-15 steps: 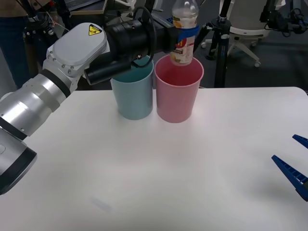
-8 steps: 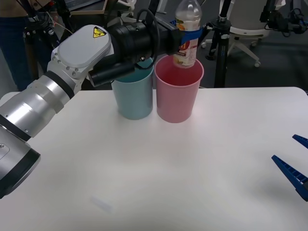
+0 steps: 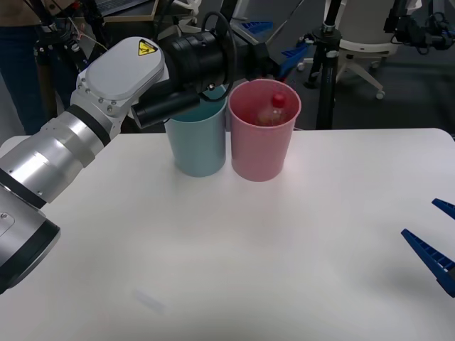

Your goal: Grasp the object on the table and drop it into the matching bin: aluminum can to the light blue bin, PET bottle to the pink bin.

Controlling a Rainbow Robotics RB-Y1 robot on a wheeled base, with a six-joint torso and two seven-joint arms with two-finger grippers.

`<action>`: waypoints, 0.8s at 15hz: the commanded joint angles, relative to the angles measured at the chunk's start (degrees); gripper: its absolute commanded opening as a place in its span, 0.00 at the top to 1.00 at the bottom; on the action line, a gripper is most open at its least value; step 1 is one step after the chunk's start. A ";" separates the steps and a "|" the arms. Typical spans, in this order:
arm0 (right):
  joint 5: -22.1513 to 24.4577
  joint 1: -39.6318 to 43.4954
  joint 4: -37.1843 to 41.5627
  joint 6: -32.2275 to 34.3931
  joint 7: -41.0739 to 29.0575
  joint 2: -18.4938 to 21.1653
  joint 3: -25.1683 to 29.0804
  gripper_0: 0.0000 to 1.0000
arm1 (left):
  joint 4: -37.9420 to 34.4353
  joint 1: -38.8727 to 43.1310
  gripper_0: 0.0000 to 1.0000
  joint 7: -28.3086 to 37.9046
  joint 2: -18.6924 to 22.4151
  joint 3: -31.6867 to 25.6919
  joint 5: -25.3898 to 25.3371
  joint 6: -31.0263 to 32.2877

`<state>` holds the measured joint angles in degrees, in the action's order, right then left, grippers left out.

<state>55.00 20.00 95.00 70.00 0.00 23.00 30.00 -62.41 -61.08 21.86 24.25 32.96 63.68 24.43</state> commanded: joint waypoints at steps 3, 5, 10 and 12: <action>0.00 0.00 0.00 0.00 0.00 0.00 0.00 0.00 | -0.08 0.00 0.00 0.29 0.01 0.00 -0.75 -0.08; 0.00 0.00 0.00 0.00 0.00 0.00 0.00 0.00 | 0.01 0.00 0.00 0.29 -0.08 0.00 -0.75 0.00; 0.00 0.00 0.00 0.00 0.00 0.00 0.00 0.00 | -0.08 0.00 0.00 0.03 -0.08 0.00 -1.37 0.00; 0.00 0.00 0.00 0.00 0.00 0.00 0.00 0.00 | 0.01 0.00 0.00 -0.06 -0.08 0.00 -1.72 0.09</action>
<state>55.00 20.00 95.00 70.00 0.00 23.00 30.00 -62.47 -61.08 21.86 24.17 32.96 62.06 24.43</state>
